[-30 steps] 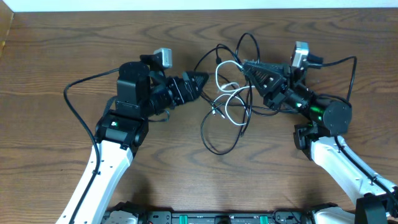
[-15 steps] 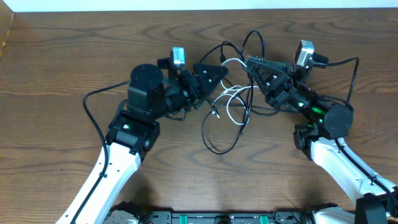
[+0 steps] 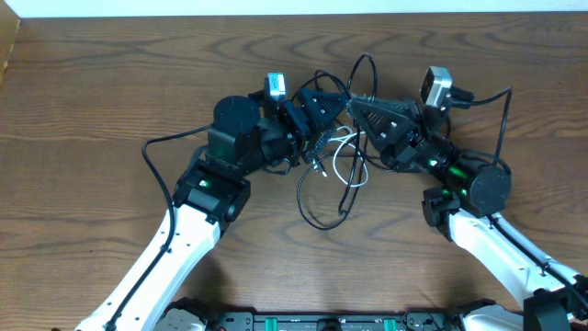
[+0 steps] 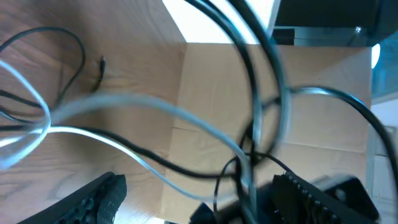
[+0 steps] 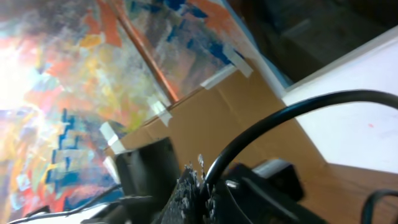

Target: Untangle cables

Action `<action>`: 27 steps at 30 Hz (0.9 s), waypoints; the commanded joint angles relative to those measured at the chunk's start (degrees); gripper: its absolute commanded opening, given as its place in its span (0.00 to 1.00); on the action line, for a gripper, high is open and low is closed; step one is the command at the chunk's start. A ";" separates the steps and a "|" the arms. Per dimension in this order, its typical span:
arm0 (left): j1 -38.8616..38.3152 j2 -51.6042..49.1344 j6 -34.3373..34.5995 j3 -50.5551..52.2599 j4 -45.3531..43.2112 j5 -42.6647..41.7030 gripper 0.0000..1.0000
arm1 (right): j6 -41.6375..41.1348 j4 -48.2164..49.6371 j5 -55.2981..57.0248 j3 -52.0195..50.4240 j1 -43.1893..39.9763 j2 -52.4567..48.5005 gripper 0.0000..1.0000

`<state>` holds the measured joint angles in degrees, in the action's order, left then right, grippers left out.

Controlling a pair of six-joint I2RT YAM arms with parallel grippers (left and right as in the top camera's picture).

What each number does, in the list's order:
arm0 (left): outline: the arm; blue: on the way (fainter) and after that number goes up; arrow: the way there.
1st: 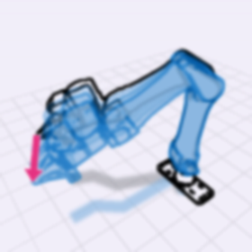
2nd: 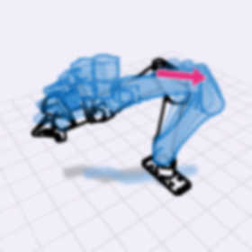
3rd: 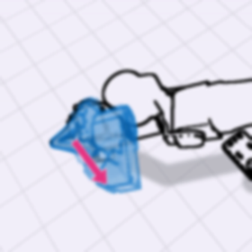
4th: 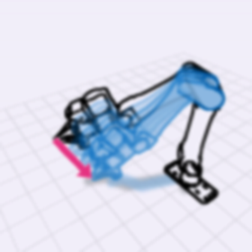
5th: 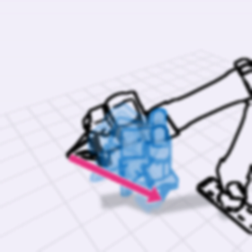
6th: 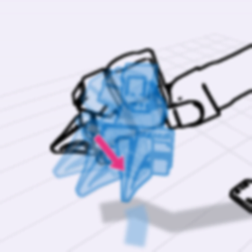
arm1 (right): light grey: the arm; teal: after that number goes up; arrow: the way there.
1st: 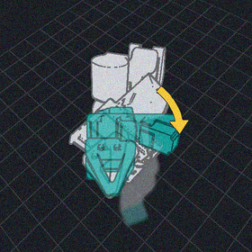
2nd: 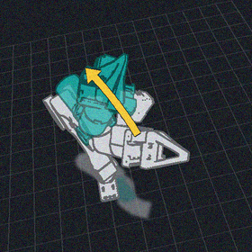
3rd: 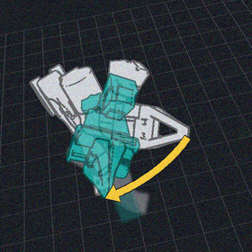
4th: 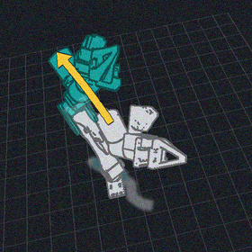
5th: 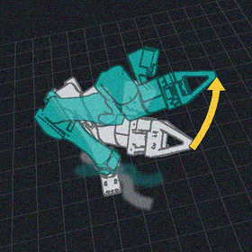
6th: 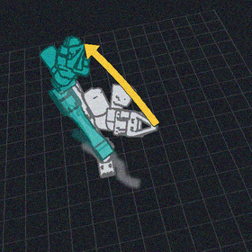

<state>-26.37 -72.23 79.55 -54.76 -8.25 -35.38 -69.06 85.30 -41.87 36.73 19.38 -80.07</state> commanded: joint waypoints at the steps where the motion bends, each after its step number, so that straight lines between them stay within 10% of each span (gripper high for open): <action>1: -0.09 -1.33 0.59 -0.85 -0.46 1.16 0.79 | -1.29 1.40 1.29 0.55 0.83 0.68 0.01; 16: -0.09 -1.49 2.23 -0.85 -3.23 1.60 0.70 | -1.66 1.20 1.03 0.55 3.56 0.68 0.01; 27: -0.09 -1.51 2.21 -0.85 -3.23 1.62 0.27 | -1.64 -1.01 0.98 0.55 4.70 0.68 0.01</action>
<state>-26.37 -73.52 82.35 -54.76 -11.03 -34.13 -70.17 84.07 -41.76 36.73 23.64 -80.07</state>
